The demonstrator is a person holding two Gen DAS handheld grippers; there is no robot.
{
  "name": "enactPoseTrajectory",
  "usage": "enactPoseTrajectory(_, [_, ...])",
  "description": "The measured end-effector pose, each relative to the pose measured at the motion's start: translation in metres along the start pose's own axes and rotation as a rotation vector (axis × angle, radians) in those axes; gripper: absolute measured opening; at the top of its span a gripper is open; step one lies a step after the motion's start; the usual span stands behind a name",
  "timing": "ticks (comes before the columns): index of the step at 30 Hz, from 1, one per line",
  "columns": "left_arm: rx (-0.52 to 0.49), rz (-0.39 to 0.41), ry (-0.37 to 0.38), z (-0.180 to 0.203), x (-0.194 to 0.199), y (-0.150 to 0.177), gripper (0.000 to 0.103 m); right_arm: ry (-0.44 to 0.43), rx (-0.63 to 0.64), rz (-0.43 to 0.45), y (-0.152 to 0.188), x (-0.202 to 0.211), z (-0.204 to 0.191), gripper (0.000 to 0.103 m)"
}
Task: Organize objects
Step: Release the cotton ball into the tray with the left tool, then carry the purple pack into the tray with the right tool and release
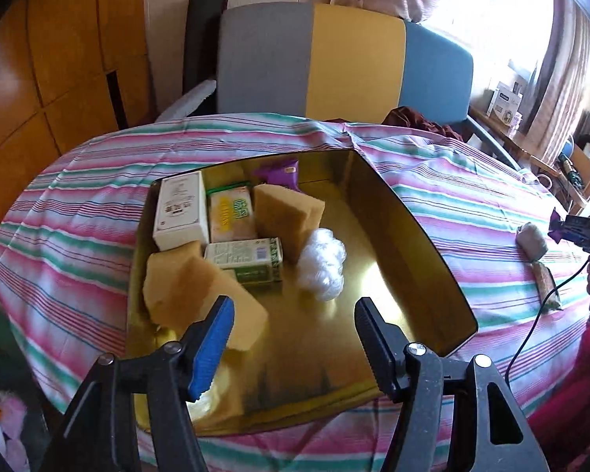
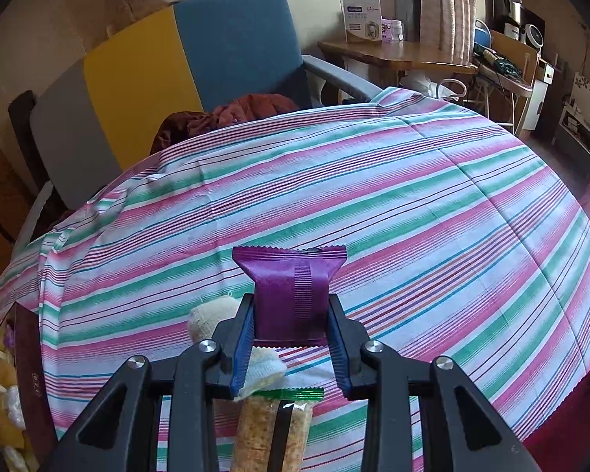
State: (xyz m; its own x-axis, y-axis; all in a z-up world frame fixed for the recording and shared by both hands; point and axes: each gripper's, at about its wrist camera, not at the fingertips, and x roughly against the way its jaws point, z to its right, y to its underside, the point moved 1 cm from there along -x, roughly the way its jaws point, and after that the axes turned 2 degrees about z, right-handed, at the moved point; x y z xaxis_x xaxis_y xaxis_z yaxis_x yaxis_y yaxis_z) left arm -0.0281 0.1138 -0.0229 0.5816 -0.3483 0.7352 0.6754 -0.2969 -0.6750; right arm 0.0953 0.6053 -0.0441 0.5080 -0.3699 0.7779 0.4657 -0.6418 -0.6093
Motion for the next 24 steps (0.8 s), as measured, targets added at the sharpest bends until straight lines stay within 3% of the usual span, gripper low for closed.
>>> enactPoseTrajectory(5, [0.008,0.028,0.001,-0.004,0.008,0.003,0.067,-0.052,0.029,0.029,0.003,0.029,-0.019,0.034])
enactPoseTrajectory(10, [0.018,0.05,0.001,-0.009,0.014,0.004,0.068,-0.154,0.119,0.053,0.009,0.061,-0.066,0.034])
enactPoseTrajectory(19, [0.052,0.057,-0.002,-0.021,0.018,0.009,0.068,-0.443,0.447,-0.006,0.054,0.109,-0.208,0.034])
enactPoseTrajectory(24, [0.101,0.088,-0.02,-0.039,0.027,0.008,0.068,-0.566,0.661,-0.111,0.102,0.122,-0.287,0.034])
